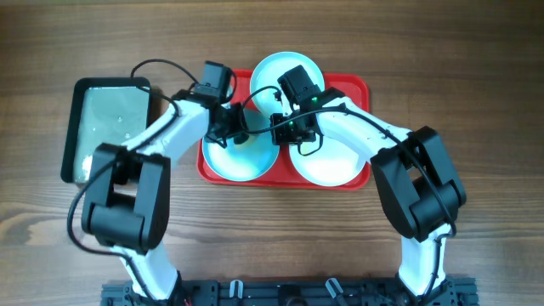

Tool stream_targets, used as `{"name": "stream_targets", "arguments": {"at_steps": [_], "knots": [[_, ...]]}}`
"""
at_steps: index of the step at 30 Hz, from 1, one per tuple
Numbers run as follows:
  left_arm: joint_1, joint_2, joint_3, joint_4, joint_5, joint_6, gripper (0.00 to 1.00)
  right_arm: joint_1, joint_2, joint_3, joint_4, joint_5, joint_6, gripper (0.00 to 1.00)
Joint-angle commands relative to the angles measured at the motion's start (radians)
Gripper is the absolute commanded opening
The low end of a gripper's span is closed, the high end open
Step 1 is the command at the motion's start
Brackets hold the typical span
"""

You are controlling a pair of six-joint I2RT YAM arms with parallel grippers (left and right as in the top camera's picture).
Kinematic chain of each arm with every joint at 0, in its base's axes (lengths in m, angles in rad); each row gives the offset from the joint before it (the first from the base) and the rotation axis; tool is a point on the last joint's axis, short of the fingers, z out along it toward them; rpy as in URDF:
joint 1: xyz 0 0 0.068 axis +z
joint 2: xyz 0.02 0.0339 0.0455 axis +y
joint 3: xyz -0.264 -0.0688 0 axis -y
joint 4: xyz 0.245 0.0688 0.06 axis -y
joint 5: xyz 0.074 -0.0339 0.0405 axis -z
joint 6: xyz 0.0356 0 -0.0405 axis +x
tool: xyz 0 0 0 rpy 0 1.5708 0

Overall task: Clean dirty plates on tray and stack at the side
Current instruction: 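Scrub the left plate with the sponge while the right gripper holds it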

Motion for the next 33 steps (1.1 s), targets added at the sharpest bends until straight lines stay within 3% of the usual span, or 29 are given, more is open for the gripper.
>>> {"name": "stream_targets", "arguments": {"at_steps": [1,4,5,6,7,12,17,26,33], "knots": [[0.039,0.07,0.007,-0.015,0.086,0.0,0.04,0.002,0.024,0.011,-0.005,0.01,0.01,0.04],[0.048,0.085,0.007,-0.058,0.004,0.074,0.04,0.002,0.024,0.011,-0.005,0.01,0.01,0.04],[0.048,0.085,0.007,-0.082,-0.08,0.077,0.04,0.002,0.024,0.011,-0.005,0.01,0.01,0.04],[0.049,0.084,0.007,-0.141,-0.286,0.072,0.04,0.002,0.024,0.011,-0.006,0.01,0.01,0.04],[0.05,0.084,0.007,-0.164,-0.349,0.073,0.04,0.002,0.024,0.011,-0.006,0.01,0.01,0.04],[0.051,0.058,0.038,-0.279,-0.539,0.073,0.04,0.002,0.024,0.011,-0.005,0.01,0.011,0.04],[0.051,-0.018,0.075,-0.303,-0.478,0.073,0.04,0.002,0.024,0.011,-0.006,0.01,0.01,0.04],[0.043,-0.048,0.071,-0.217,0.121,0.128,0.04,0.002,0.024,0.011,-0.005,0.006,0.011,0.04],[0.03,0.013,0.011,-0.21,0.062,0.13,0.04,0.002,0.024,0.011,-0.006,0.006,0.01,0.04]]}}
